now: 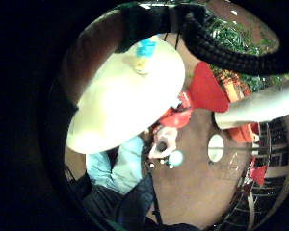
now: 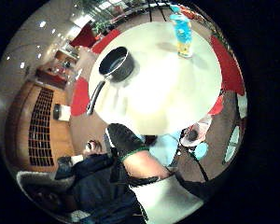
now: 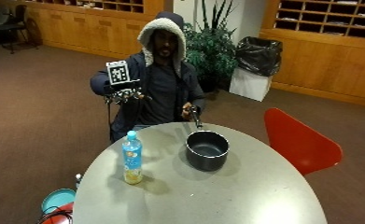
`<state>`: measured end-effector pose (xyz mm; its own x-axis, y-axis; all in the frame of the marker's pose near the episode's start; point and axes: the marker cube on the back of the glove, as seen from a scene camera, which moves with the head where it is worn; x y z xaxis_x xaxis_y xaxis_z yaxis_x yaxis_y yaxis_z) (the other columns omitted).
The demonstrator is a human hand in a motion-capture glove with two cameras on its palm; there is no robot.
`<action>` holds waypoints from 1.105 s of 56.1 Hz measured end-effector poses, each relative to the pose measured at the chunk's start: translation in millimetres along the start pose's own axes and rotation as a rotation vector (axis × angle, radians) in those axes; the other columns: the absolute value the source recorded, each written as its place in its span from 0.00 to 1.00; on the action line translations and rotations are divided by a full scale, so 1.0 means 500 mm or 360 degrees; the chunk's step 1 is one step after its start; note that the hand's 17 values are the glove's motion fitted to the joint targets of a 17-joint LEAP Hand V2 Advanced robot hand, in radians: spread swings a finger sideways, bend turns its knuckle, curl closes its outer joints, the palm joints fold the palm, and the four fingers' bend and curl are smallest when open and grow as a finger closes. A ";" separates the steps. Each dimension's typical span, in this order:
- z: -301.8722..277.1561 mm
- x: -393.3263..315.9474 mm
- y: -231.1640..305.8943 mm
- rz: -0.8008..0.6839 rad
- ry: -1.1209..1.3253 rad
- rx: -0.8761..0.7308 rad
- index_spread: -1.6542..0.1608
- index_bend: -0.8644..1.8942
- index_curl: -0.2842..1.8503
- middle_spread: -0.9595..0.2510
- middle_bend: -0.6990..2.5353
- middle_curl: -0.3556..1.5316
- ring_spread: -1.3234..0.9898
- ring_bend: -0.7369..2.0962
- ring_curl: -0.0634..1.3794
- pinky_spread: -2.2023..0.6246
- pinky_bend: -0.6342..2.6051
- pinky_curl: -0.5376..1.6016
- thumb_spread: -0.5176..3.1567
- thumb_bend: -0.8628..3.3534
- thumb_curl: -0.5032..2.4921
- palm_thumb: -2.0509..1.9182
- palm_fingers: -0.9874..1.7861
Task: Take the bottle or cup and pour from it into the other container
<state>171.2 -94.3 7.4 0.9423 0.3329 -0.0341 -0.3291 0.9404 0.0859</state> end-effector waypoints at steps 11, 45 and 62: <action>0.078 0.111 -0.164 -0.0104 -0.0158 0.0350 0.66 0.36 0.25 0.83 0.28 0.36 0.64 0.32 0.16 0.91 0.36 0.42 0.39 0.20 0.28 0.58 0.42; 0.335 0.153 -0.435 0.0216 -0.1504 0.0212 0.71 0.34 0.22 0.86 0.28 0.37 0.65 0.39 0.22 0.91 0.41 0.43 0.37 0.20 0.30 0.65 0.47; 0.382 0.130 -0.480 0.0141 -0.1964 0.0355 0.73 0.36 0.22 0.64 0.33 0.40 0.52 0.51 0.30 0.83 0.34 0.40 0.33 0.22 0.33 0.75 0.73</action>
<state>323.0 -311.7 174.8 0.3860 -0.0058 0.9225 -0.4901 0.8459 0.2104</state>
